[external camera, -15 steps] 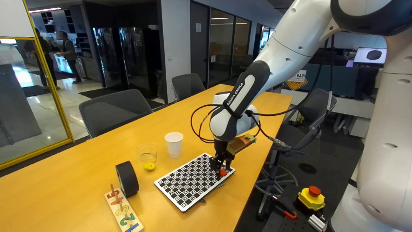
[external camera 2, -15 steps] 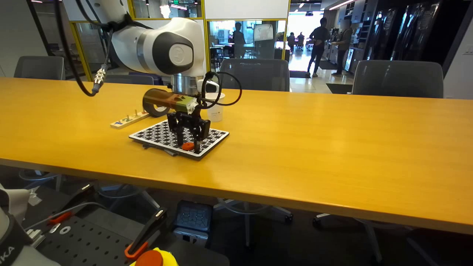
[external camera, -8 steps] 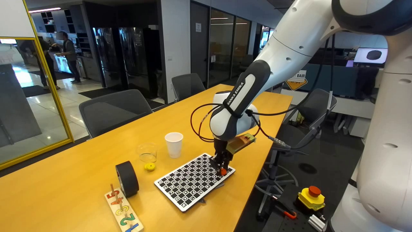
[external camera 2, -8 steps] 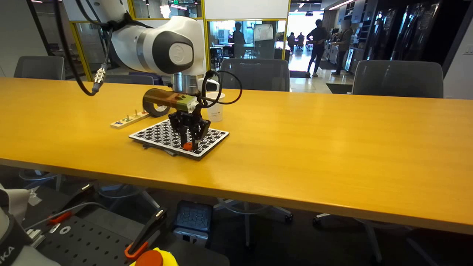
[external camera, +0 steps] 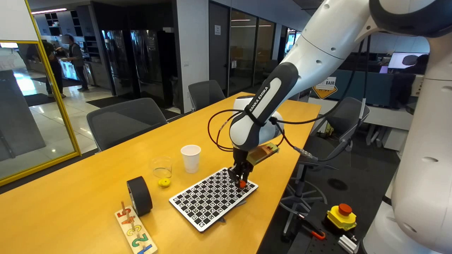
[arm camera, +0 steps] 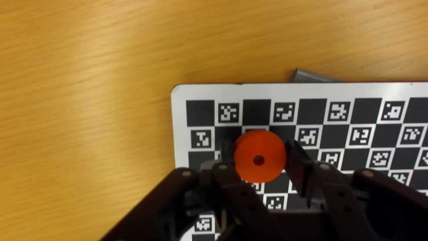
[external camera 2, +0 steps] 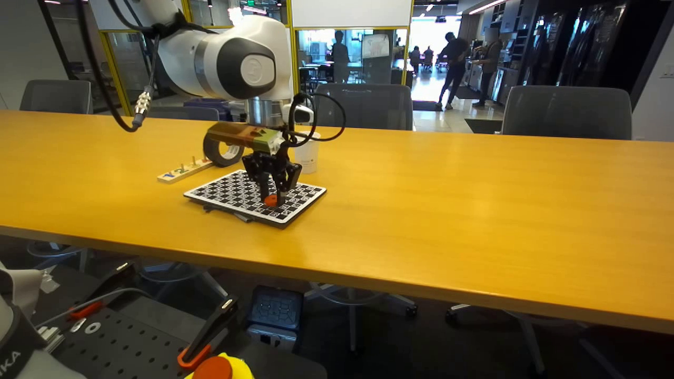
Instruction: Divide the rings equally and put some in the clear cup and the rest in the white cup
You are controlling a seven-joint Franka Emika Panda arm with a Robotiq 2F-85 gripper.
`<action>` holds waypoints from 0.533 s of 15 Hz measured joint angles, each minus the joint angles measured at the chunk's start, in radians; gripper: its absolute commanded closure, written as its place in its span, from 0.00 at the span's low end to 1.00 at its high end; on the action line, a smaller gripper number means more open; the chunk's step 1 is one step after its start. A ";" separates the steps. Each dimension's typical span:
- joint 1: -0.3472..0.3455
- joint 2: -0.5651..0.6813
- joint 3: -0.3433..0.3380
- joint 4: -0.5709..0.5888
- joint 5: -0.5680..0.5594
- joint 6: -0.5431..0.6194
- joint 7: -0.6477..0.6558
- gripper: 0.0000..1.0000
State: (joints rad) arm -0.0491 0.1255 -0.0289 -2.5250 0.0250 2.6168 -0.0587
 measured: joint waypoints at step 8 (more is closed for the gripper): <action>0.023 -0.064 0.021 0.120 -0.002 -0.027 0.000 0.78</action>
State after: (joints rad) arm -0.0261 0.0614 -0.0076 -2.4048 0.0226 2.5901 -0.0587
